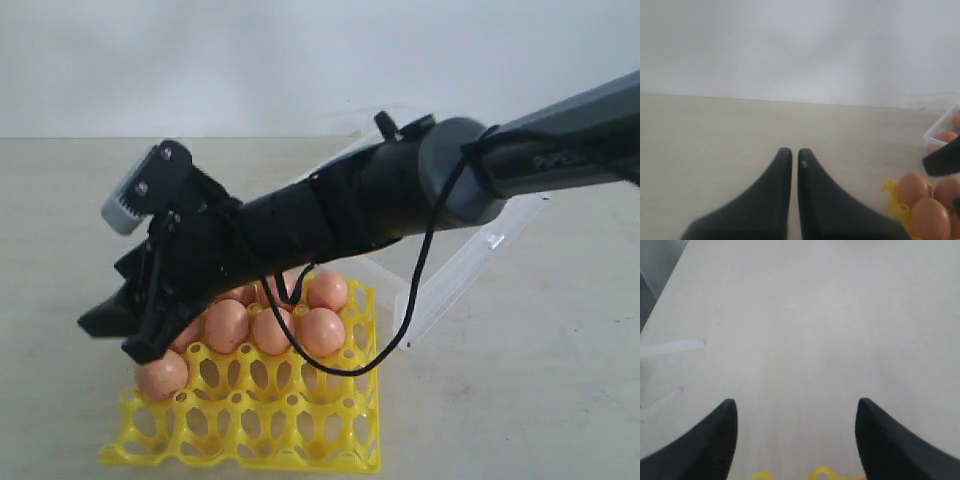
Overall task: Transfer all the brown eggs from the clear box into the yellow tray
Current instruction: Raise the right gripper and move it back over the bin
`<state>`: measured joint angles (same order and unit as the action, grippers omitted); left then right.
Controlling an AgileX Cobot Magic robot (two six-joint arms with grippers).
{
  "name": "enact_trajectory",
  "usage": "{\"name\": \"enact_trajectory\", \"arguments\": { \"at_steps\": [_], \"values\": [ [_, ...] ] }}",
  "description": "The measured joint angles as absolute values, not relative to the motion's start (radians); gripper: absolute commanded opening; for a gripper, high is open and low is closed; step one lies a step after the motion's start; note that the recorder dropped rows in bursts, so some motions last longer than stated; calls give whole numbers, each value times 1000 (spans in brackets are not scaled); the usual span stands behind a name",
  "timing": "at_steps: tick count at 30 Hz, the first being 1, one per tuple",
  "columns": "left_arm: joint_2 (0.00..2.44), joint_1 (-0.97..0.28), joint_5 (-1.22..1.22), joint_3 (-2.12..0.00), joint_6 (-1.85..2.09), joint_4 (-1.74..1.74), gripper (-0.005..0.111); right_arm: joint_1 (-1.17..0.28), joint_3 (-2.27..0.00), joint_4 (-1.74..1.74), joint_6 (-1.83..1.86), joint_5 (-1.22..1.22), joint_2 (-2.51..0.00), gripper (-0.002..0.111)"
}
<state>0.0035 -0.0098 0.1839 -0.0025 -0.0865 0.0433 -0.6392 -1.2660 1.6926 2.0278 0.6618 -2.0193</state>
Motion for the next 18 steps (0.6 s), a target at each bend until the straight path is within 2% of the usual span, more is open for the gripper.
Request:
{"name": "enact_trajectory", "arguments": {
  "at_steps": [4,5,13,18],
  "values": [
    [3,-10,184,-3,-86,43,4,-639,-1266,1665,1891,461,-1909,5],
    [3,-10,184,-3,-86,43,4,-639,-1266,1654,1863,407,-1886,0],
    [3,-10,184,-3,-86,43,4,-639,-1266,1622,1793,-112,-1709,0],
    [3,-10,184,-3,-86,43,4,-608,-1266,1698,1933,-471,-1695,0]
  ]
}}
